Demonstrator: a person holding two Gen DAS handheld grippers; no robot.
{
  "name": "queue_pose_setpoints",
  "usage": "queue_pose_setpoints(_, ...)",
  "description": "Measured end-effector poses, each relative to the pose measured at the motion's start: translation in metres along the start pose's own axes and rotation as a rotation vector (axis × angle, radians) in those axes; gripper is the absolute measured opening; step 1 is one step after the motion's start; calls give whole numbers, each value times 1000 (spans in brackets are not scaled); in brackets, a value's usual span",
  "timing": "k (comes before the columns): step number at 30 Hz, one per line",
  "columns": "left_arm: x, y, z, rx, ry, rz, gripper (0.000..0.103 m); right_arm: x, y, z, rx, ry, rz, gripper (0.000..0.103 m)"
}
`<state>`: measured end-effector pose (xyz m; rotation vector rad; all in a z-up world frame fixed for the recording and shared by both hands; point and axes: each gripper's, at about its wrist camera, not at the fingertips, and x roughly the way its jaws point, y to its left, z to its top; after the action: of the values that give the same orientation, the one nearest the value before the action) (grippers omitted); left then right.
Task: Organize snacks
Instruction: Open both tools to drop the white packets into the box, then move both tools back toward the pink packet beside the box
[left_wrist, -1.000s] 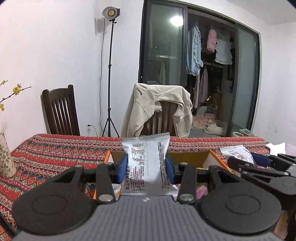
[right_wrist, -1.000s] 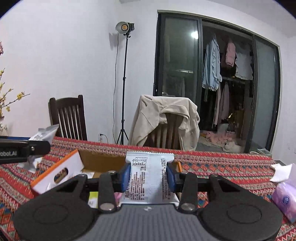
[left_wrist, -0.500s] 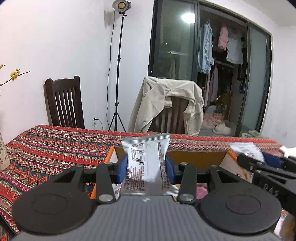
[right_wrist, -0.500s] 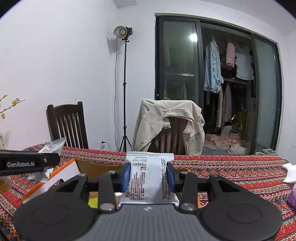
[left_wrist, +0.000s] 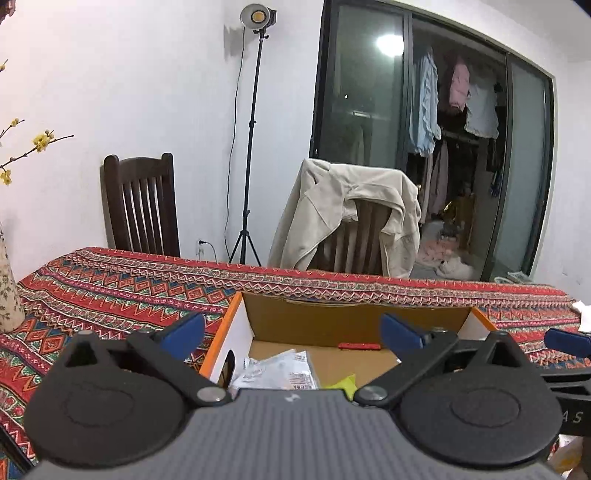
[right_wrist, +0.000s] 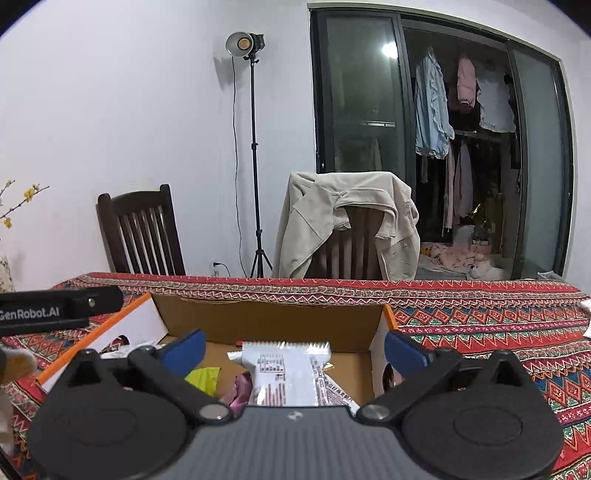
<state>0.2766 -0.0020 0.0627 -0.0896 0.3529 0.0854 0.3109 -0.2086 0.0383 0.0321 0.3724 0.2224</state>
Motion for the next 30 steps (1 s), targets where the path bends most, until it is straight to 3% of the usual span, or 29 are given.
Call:
queue_pose_setpoints(15, -6, -1, 6, -4, 16, -4, 103, -5, -4, 3, 33, 7, -3, 103)
queue_pose_setpoints(19, -24, 2, 14, -49, -3, -44, 103, -19, -2, 10, 26, -14, -4, 103)
queue_pose_setpoints(30, -67, 17, 22, -53, -8, -47, 103, -72, 3, 14, -31, -22, 30, 103)
